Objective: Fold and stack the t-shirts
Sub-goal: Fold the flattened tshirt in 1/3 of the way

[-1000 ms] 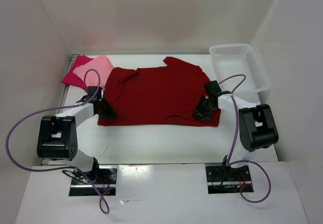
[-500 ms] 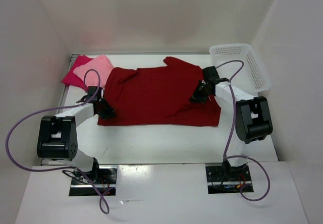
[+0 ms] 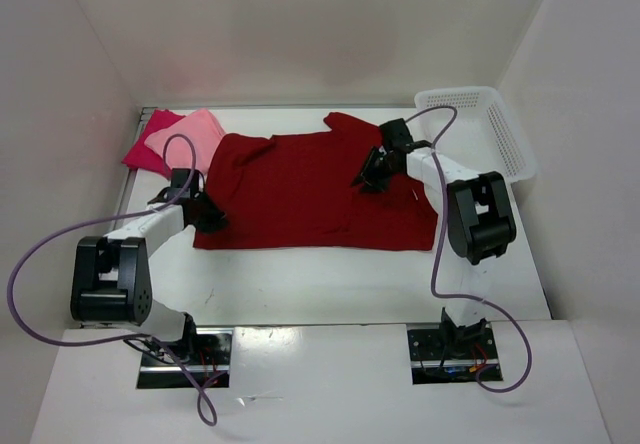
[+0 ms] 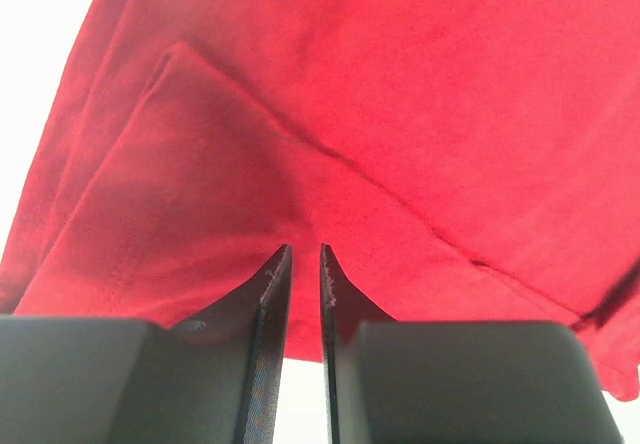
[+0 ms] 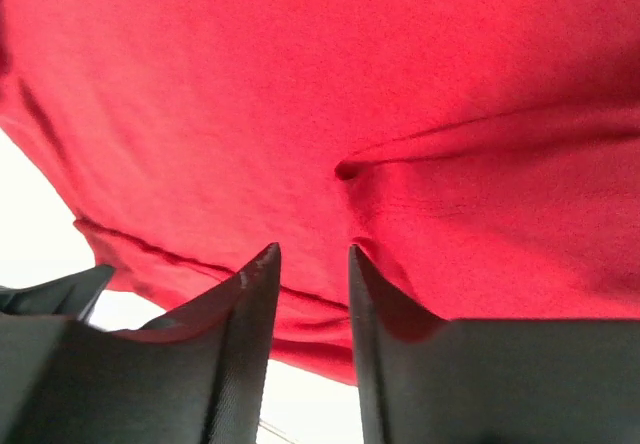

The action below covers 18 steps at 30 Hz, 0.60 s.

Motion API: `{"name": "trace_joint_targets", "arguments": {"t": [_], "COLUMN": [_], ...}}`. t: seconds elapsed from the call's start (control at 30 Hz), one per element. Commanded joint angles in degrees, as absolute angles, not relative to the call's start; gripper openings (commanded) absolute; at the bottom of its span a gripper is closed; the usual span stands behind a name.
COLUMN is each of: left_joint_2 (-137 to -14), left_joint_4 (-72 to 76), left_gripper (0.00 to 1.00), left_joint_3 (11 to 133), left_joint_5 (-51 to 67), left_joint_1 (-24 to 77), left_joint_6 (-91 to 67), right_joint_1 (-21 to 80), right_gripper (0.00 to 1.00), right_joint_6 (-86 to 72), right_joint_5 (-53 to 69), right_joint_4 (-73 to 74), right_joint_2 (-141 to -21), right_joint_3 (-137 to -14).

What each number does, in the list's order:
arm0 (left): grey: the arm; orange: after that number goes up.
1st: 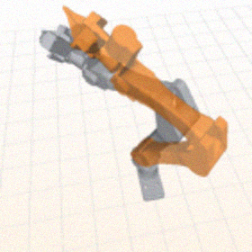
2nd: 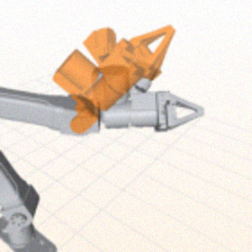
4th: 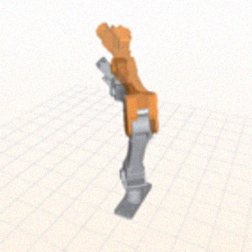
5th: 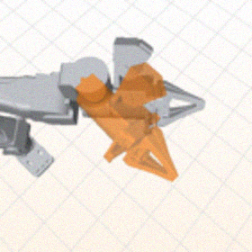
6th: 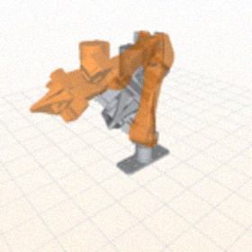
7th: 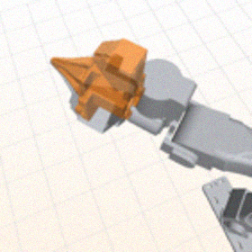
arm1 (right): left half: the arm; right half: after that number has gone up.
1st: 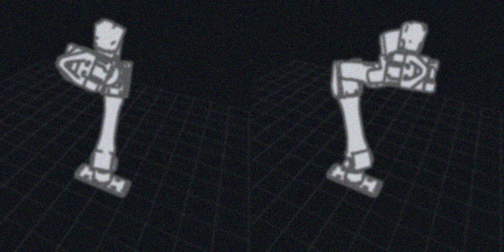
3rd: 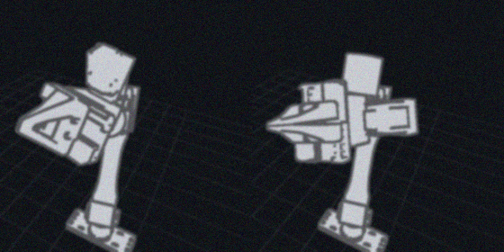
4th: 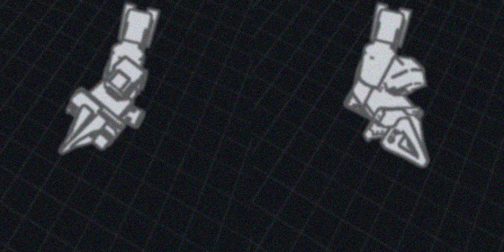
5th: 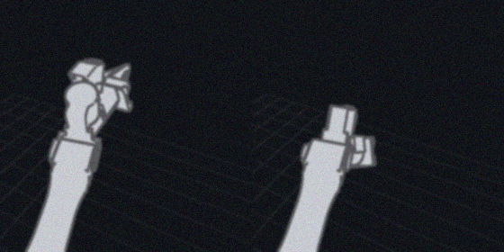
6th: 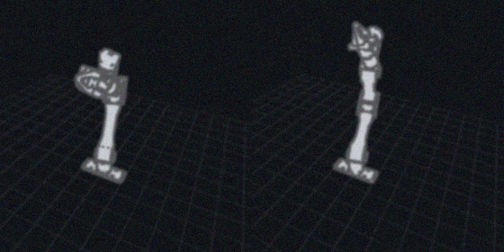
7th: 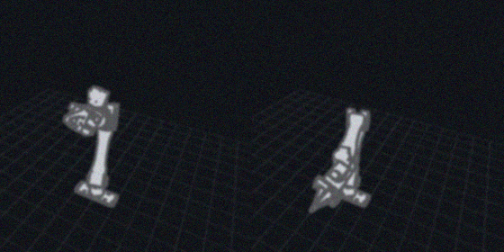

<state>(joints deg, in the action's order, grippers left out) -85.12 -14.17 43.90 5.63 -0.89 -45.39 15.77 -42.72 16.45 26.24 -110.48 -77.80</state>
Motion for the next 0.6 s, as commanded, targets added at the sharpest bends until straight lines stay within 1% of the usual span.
{"name": "trace_joint_targets", "arguments": {"t": [0.0, 0.13, 0.23, 0.27, 0.3, 0.33, 0.43, 0.57], "left_joint_2": [-81.13, -79.63, -80.94, -81.82, -82.44, -84.01, -86.39, -88.50], "left_joint_4": [-14.50, -15.73, -15.73, -15.73, -15.73, -15.73, -15.21, -13.97], "left_gripper": [0.24, 0.24, 0.24, 0.24, 0.24, 0.24, 0.24, 0.24], "left_joint_3": [47.11, 49.30, 49.31, 49.31, 49.31, 50.09, 51.15, 51.76], "left_joint_5": [4.75, 2.81, 2.29, 2.29, 1.76, 1.76, 0.97, 2.55], "left_joint_1": [0.69, 5.09, 9.39, 10.80, 12.20, 15.00, 18.79, 20.21], "left_joint_6": [-45.88, -43.51, -42.98, -42.98, -42.98, -42.98, -43.51, -43.51], "right_joint_1": [16.08, 16.61, 17.84, 18.54, 20.46, 21.52, 25.57, 29.79], "right_gripper": [0.40, 0.41, 0.25, 0.20, 0.11, 0.09, 0.07, 0.06], "right_joint_6": [-42.98, -42.36, -42.36, -42.36, -42.89, -42.89, -42.89, -42.89], "right_joint_5": [16.79, 16.09, 16.08, 15.56, 15.56, 14.95, 14.94, 13.28], "right_joint_4": [24.08, 24.08, 22.42, 22.41, 21.63, 21.62, 21.62, 21.62], "right_joint_2": [-107.15, -102.68, -98.27, -97.65, -97.65, -97.65, -99.49, -102.82], "right_joint_3": [-81.30, -77.36, -67.80, -66.28, -65.05, -63.65, -63.63, -67.13]}}
